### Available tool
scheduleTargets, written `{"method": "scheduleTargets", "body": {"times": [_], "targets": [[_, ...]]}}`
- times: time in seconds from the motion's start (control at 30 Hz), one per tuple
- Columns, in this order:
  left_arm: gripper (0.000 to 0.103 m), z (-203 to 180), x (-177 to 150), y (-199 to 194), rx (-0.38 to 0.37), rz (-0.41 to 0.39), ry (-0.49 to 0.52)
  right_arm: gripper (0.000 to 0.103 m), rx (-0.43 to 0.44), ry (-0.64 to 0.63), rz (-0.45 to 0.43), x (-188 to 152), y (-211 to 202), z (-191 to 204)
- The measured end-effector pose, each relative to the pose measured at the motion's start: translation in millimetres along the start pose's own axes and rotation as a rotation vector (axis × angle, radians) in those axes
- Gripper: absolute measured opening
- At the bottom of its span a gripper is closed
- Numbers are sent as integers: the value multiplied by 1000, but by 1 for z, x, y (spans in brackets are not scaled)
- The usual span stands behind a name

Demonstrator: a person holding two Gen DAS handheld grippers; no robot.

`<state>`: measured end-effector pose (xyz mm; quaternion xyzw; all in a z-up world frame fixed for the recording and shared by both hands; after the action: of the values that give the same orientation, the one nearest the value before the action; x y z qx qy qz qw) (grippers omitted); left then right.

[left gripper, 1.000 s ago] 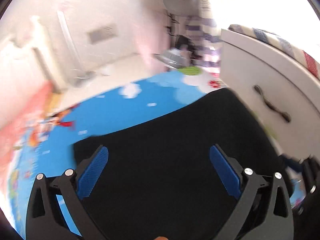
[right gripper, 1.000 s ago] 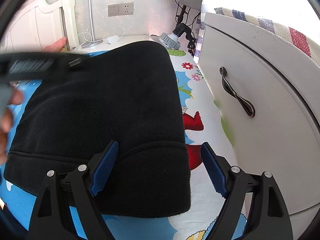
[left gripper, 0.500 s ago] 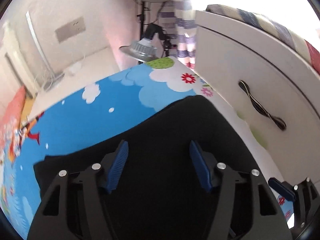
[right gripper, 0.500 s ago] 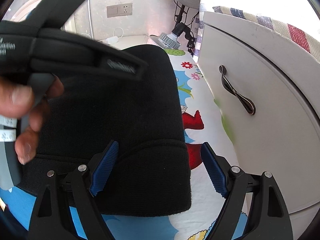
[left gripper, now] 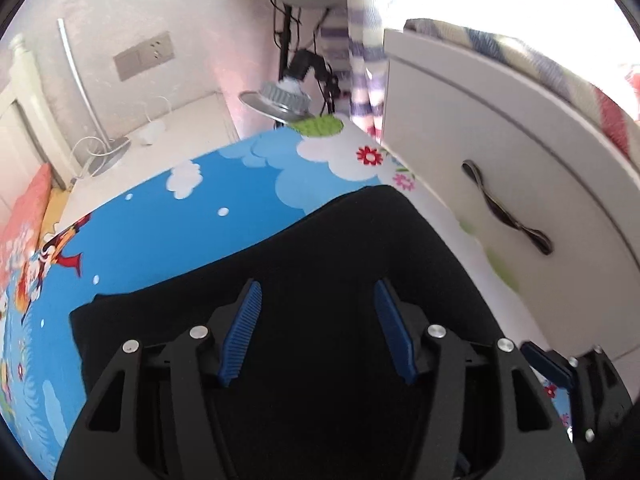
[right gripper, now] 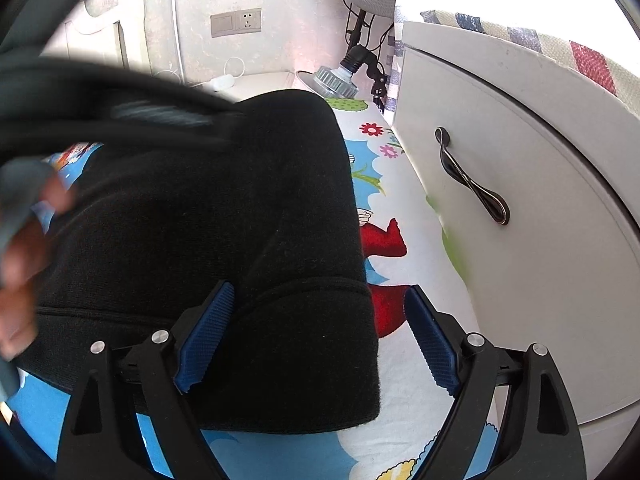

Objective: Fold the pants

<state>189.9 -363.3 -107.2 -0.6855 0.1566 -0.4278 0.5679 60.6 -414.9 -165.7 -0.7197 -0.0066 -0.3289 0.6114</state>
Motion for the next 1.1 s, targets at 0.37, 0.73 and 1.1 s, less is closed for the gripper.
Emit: {"method": "scheduleTargets", "body": {"times": [0.37,0.73,1.1], "targets": [[64,9,-68,15,62,41,-32,84,-22,-2,-8,1,0,1],[82,44,-93,-36,-13,-9,-147,87,-63,27,-5,0,-3,5],[101,54,-163,-81,-59,-42,-178,87,-57,99,-13,-3,-7,3]]}}
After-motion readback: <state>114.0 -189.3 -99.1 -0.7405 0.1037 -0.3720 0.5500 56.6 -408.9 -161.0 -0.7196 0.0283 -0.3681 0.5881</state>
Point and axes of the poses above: each gripper's, at about its wrist camera, not at the fingertips, and y roughly the way its jaws point, z to its left, x to its top, the point moved 4 cm from there along y, roughly the way its jaws point, and after that the axes turned 15 degrees about z, right-handed, at the moved point
